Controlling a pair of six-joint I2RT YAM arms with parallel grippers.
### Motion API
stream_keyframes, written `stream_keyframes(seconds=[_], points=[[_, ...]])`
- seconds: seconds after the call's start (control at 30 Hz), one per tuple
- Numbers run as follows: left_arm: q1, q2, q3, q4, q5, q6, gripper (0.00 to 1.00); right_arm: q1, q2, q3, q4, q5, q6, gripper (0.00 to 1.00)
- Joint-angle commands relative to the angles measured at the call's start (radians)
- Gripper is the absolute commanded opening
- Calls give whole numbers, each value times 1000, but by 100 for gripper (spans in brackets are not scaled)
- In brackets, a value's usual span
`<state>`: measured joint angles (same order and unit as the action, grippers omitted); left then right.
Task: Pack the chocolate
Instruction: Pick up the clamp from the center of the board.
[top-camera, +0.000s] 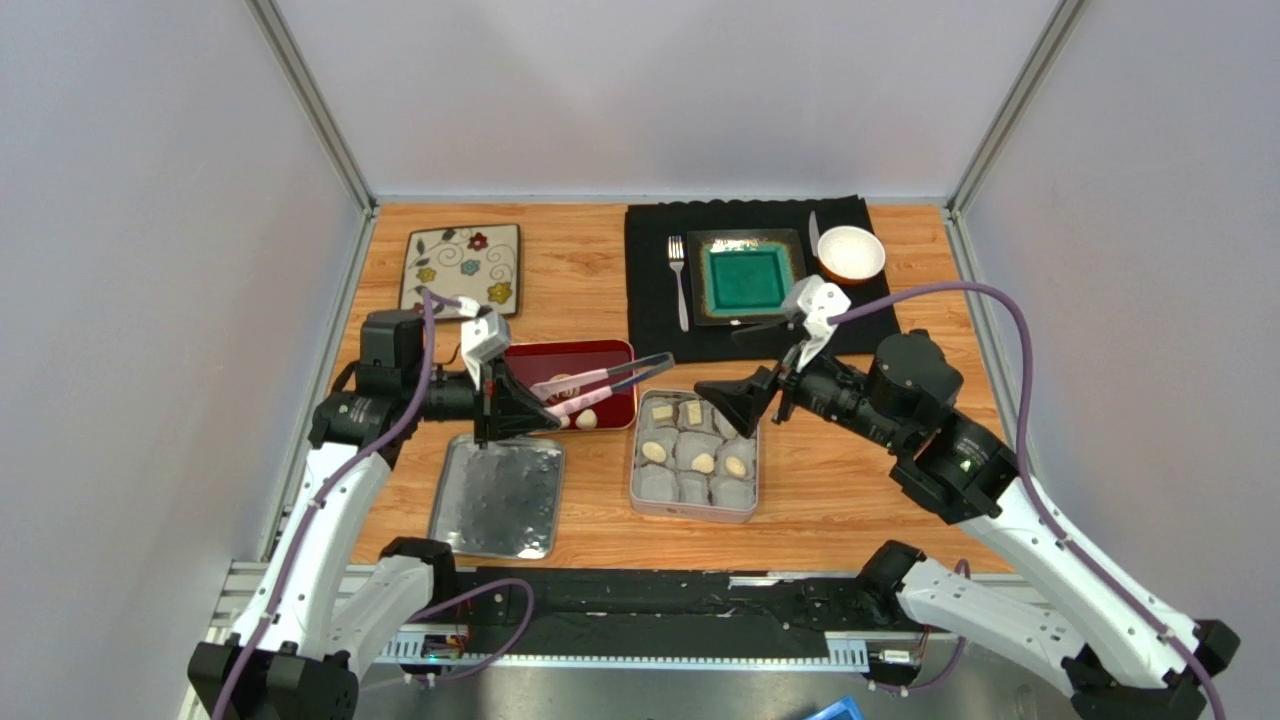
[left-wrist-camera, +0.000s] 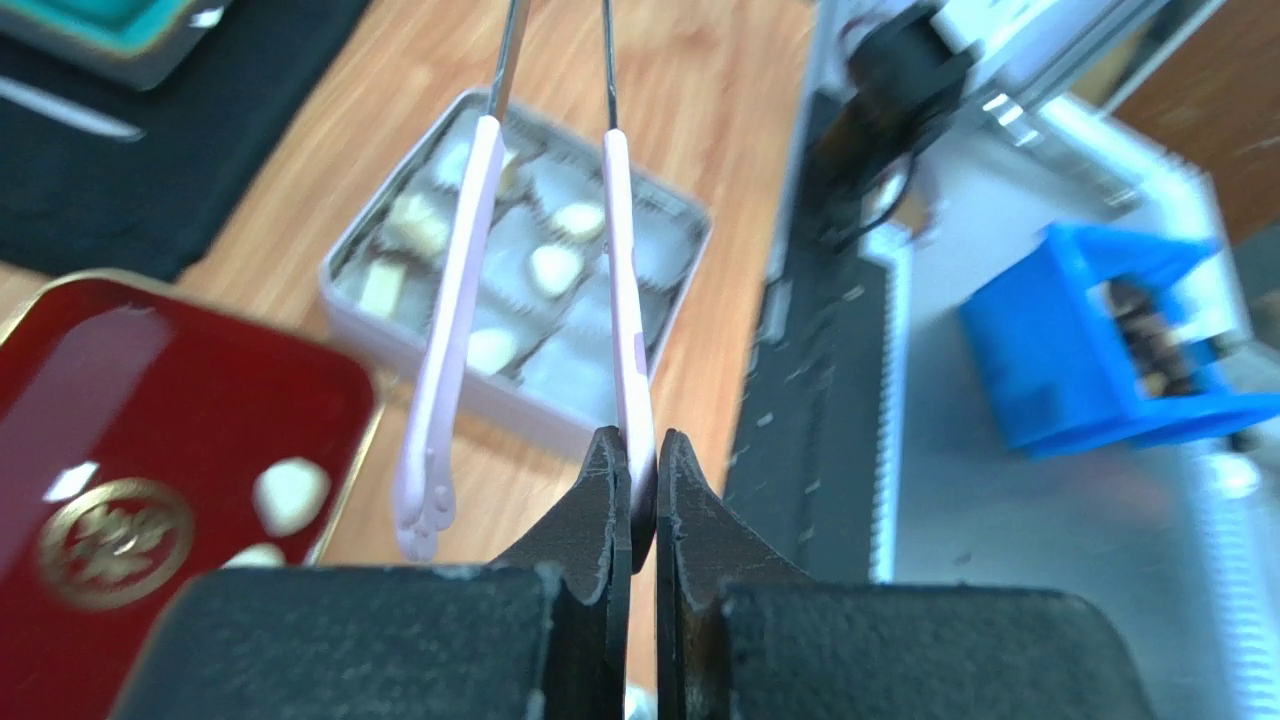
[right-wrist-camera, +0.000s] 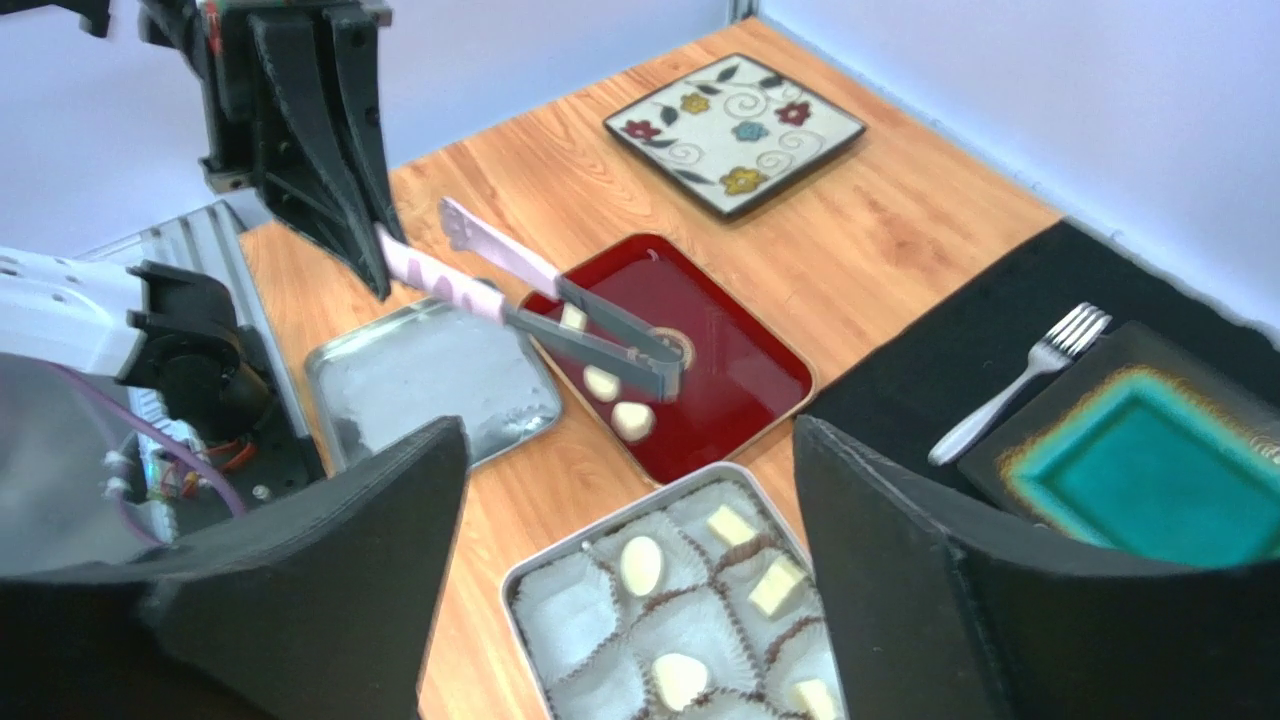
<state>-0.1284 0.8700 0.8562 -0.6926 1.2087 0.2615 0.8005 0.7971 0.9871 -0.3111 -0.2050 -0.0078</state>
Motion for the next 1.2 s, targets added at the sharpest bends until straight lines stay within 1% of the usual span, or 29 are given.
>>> stream_keyframes(seconds=[0.0, 0.07, 0.13, 0.17, 0.23, 0.27, 0.33, 0.4, 0.43, 0.5, 0.53, 0.6, 0.9, 1.1, 1.17], points=[[9, 72, 35, 275, 239, -415, 0, -121, 1, -131, 214, -298, 207, 93], [10, 84, 40, 289, 297, -446, 0, -174, 46, -146, 283, -408, 279, 95], [9, 66, 43, 262, 327, -426, 0, -219, 100, -145, 346, -479, 324, 95], [10, 58, 41, 263, 334, -421, 0, -234, 117, -142, 357, -541, 341, 95], [10, 32, 32, 289, 350, -439, 0, -268, 143, -137, 397, -589, 390, 96], [10, 24, 27, 307, 354, -471, 0, -277, 164, -137, 412, -623, 403, 96], [10, 17, 15, 344, 365, -504, 0, -288, 180, -137, 461, -646, 445, 96], [10, 18, 14, 346, 370, -510, 0, -288, 198, -140, 503, -654, 491, 96], [10, 21, 14, 346, 371, -510, 0, -288, 203, -149, 559, -654, 515, 96], [10, 21, 9, 346, 373, -512, 0, -287, 223, -157, 621, -657, 560, 96], [10, 21, 7, 346, 371, -509, 0, -287, 231, -157, 670, -671, 609, 96], [10, 17, 3, 346, 367, -504, 0, -282, 260, -156, 710, -683, 650, 96], [10, 12, -2, 344, 365, -495, 0, -202, 381, -93, 708, -666, 651, 96], [10, 9, -9, 343, 354, -487, 0, -150, 421, -59, 748, -622, 643, 97], [10, 11, -13, 344, 351, -485, 0, -132, 439, -47, 741, -613, 632, 93]])
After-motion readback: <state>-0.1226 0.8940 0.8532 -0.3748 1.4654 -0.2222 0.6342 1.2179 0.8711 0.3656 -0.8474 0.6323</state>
